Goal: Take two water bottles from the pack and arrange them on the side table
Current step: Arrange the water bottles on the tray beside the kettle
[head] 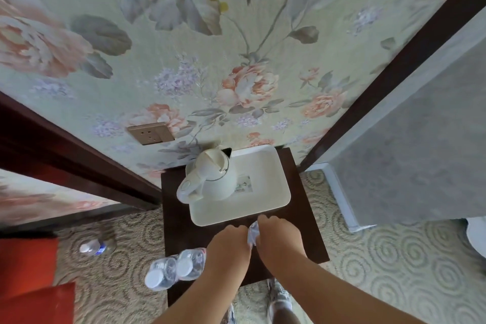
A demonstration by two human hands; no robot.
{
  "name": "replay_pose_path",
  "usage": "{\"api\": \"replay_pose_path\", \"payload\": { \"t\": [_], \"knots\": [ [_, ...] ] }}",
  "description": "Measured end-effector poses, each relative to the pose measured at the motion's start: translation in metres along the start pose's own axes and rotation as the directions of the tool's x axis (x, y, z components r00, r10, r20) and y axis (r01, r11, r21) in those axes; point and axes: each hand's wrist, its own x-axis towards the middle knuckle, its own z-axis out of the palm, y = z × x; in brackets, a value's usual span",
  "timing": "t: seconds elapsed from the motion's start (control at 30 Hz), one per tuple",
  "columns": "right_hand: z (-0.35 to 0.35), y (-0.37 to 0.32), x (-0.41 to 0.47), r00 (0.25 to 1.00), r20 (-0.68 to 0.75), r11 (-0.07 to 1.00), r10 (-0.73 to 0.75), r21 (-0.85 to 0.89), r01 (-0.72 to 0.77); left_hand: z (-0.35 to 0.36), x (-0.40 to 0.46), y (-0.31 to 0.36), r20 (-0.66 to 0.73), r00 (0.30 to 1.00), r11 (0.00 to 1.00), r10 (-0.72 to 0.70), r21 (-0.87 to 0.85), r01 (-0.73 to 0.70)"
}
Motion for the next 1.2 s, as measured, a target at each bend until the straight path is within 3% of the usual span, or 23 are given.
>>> {"api": "replay_pose_path", "payload": {
  "t": [0.2, 0.53, 0.87, 1.0, 1.2],
  "knots": [
    [-0.056, 0.019, 0.026, 0.997, -0.07, 0.992, 0.018, 0.128, -0.008, -0.049, 0.039, 0.011, -0.076, 0.997, 0.999, 0.029, -0.02, -0.031],
    [-0.163, 0.044, 0.134, 0.987, -0.162, 0.997, -0.014, 0.075, 0.026, -0.156, 0.14, 0.052, -0.283, 0.958, 0.992, 0.051, -0.1, -0.082],
    [-0.139, 0.05, 0.212, 0.995, -0.098, 0.998, -0.035, 0.043, 0.04, -0.124, 0.208, 0.042, -0.301, 0.954, 0.992, -0.018, -0.121, -0.019],
    [-0.134, 0.043, 0.22, 0.99, -0.131, 0.998, -0.044, 0.049, 0.05, -0.12, 0.217, 0.038, -0.369, 0.929, 0.996, -0.025, -0.089, -0.009],
    [-0.125, 0.044, 0.217, 0.98, -0.17, 0.995, -0.1, 0.012, 0.103, -0.113, 0.212, 0.04, -0.336, 0.939, 0.988, -0.073, -0.151, 0.023]
  ]
}}
